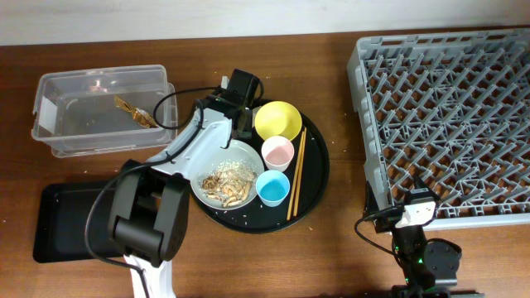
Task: Sort waste into correct bins and load items into the dishwasher rack
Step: 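Move the left gripper back to the tray and grasp the white tissue, then carry the white tissue left and release it into the clear bin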
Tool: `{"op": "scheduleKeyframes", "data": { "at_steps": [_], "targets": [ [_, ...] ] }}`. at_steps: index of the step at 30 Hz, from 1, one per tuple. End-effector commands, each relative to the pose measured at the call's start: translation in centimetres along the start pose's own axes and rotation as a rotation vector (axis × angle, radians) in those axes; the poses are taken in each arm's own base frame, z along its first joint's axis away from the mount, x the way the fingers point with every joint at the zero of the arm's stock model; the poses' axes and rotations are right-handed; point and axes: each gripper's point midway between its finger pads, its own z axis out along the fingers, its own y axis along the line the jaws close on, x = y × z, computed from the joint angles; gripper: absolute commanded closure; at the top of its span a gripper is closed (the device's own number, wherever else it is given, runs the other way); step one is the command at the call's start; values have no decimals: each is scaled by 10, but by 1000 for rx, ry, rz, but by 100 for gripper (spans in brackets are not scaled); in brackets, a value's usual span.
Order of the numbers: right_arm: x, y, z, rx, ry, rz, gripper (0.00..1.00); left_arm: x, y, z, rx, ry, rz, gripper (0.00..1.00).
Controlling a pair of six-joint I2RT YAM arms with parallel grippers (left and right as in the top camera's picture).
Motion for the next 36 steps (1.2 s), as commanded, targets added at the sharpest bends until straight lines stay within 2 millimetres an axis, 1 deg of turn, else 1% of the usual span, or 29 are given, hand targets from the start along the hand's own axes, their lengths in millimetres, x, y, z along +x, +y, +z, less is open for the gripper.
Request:
{"op": "scheduleKeyframes", "data": {
  "at_steps": [1,3,4,6,7,9,10,11,12,13,14,16,18,20,21,22,23,24,25,26,27,29,30,31,32,33,34,35,36],
  "targets": [
    [3,-2,0,10,6,-2,1,10,1,22,-27,37,15,39],
    [3,-2,0,10,6,-2,2,18,0,31,-33,63,23,39],
    [3,-2,0,10,6,-2,2,17,0,31,-33,61,22,39],
    [3,-2,0,10,6,-2,2,17,0,31,-33,58,21,56],
    [3,-2,0,10,6,-2,2,15,0,30,-32,55,20,66],
    [3,-2,0,10,6,-2,2,10,0,25,-28,43,16,82],
    [3,-2,0,10,6,-2,2,1,0,12,-22,20,11,84],
    [3,-2,0,10,6,-2,2,-7,1,0,-16,1,5,95],
    [3,-2,0,10,6,-2,2,-14,3,-13,-9,-21,-2,99],
    [3,-2,0,10,6,-2,2,-22,5,-30,3,-49,-11,99],
    [3,-2,0,10,6,-2,2,-25,7,-40,8,-65,-16,99],
    [3,-2,0,10,6,-2,2,-37,15,-82,40,-131,-59,99],
    [3,-2,0,10,6,-2,2,-47,18,-114,77,-191,-77,99],
    [3,-2,0,10,6,-2,2,-51,17,-135,123,-227,-88,99],
    [3,-2,0,10,6,-2,2,-56,21,-146,128,-257,-112,99],
    [3,-2,0,10,6,-2,2,-63,28,-152,116,-291,-138,99],
    [3,-2,0,10,6,-2,2,-73,45,-157,71,-335,-206,99],
    [3,-2,0,10,6,-2,2,-84,70,-159,7,-387,-309,99],
    [3,-2,0,10,6,-2,2,-94,104,-160,-73,-441,-438,98],
    [3,-2,0,10,6,-2,2,-99,135,-159,-125,-469,-529,98],
    [3,-2,0,10,6,-2,2,-101,157,-157,-149,-483,-590,98],
    [3,-2,0,10,6,-2,2,-96,229,-150,-226,-505,-790,98],
    [3,-2,0,10,6,-2,2,-89,261,-146,-255,-502,-877,95],
    [3,-2,0,10,6,-2,2,-87,274,-140,-258,-496,-904,94],
    [3,-2,0,10,6,-2,2,-86,282,-133,-249,-487,-918,91],
    [3,-2,0,10,6,-2,2,-83,289,-118,-227,-460,-933,90],
    [3,-2,0,10,6,-2,2,-82,289,-108,-204,-439,-948,81],
    [3,-2,0,10,6,-2,2,-82,283,-97,-167,-415,-955,39],
    [3,-2,0,10,6,-2,2,-82,277,-93,-136,-399,-948,22]
  ]
}}
